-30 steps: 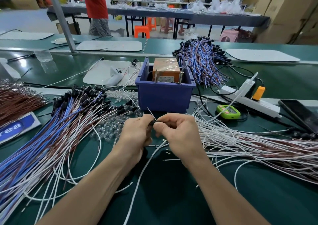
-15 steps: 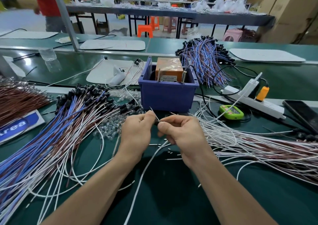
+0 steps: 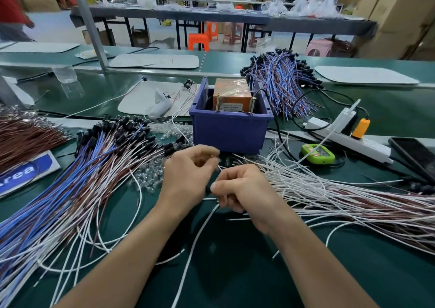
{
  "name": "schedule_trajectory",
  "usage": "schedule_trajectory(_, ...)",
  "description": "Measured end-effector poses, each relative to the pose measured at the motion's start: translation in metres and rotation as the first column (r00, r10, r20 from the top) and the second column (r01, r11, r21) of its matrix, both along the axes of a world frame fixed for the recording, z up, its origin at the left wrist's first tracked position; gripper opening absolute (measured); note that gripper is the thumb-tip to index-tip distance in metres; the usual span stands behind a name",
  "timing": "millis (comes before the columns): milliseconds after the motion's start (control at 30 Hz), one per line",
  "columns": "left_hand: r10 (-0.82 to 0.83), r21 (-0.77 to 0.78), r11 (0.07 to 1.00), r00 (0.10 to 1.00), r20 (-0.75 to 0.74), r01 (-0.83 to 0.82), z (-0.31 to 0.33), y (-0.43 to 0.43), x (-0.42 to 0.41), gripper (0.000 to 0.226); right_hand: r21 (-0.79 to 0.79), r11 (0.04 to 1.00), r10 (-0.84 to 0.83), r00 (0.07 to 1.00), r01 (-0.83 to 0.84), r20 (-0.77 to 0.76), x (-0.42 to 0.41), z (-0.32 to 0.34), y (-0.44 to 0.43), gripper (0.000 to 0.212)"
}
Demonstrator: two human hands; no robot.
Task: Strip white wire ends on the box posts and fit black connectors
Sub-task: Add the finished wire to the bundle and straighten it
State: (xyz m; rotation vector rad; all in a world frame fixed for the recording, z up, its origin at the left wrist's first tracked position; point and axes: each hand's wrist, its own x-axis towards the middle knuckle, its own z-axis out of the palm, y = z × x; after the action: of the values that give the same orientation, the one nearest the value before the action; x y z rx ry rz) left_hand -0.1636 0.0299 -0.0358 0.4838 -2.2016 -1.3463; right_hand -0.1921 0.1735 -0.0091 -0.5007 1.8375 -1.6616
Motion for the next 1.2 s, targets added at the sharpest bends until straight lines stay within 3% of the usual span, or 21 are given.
schedule_trajectory(67, -0.235, 0.295, 0.923, 0.969, -0.070, 0.245, 0.004, 0.001, 0.000, 0.057, -0.013, 1.000, 0.004, 1.000, -0.004, 0.021, -0.003, 0.001, 0.002, 0.023)
schedule_trajectory(100, -0.281, 0.333, 0.899, 0.958, -0.063, 0.286, 0.006, 0.000, 0.000, 0.069, -0.015, 1.000, 0.012, 1.000, -0.011, 0.020, -0.002, 0.001, 0.002, 0.024)
schedule_trajectory(167, -0.271, 0.279, 0.922, 0.962, -0.028, 0.268, 0.007, -0.003, 0.001, 0.067, -0.014, 1.000, 0.028, 0.999, -0.028, 0.016, -0.001, 0.001, 0.001, 0.024)
schedule_trajectory(233, -0.135, 0.208, 0.969, 0.991, -0.012, 0.134, 0.009, -0.008, 0.004, 0.043, -0.005, 0.999, 0.034, 0.999, -0.034, 0.009, 0.000, 0.000, 0.001, 0.025)
schedule_trajectory(300, 0.107, -0.053, 0.993, 0.993, 0.041, -0.105, 0.011, -0.016, 0.007, 0.031, 0.002, 1.000, 0.031, 1.000, -0.031, -0.002, -0.001, -0.001, 0.001, 0.024)
schedule_trajectory(367, 0.326, -0.394, 0.878, 0.942, 0.078, -0.271, 0.010, -0.027, 0.011, 0.023, 0.003, 1.000, 0.025, 1.000, -0.025, -0.008, -0.002, -0.001, 0.001, 0.024)
schedule_trajectory(433, 0.410, -0.541, 0.803, 0.891, 0.196, -0.250, 0.009, -0.034, 0.012, 0.022, 0.007, 1.000, 0.023, 1.000, -0.023, -0.012, -0.003, -0.002, 0.001, 0.026)
schedule_trajectory(533, 0.385, -0.590, 0.795, 0.868, 0.314, -0.140, 0.006, -0.036, 0.010, 0.020, 0.015, 1.000, 0.024, 1.000, -0.024, -0.020, -0.002, -0.004, 0.001, 0.023)
schedule_trajectory(667, 0.343, -0.551, 0.825, 0.887, 0.310, -0.126, 0.009, -0.037, 0.010, 0.013, 0.007, 1.000, 0.012, 1.000, -0.012, -0.022, -0.003, -0.004, 0.001, 0.021)
schedule_trajectory(833, 0.387, -0.652, 0.750, 0.874, 0.295, -0.112, 0.010, -0.034, 0.012, 0.014, -0.014, 1.000, -0.028, 1.000, 0.028, -0.013, -0.006, -0.006, 0.002, 0.018)
schedule_trajectory(1200, 0.384, -0.580, 0.804, 0.858, 0.342, -0.129, 0.004, -0.045, 0.006, 0.018, -0.025, 0.997, -0.068, 0.998, 0.068, -0.001, -0.009, -0.009, 0.002, 0.019)
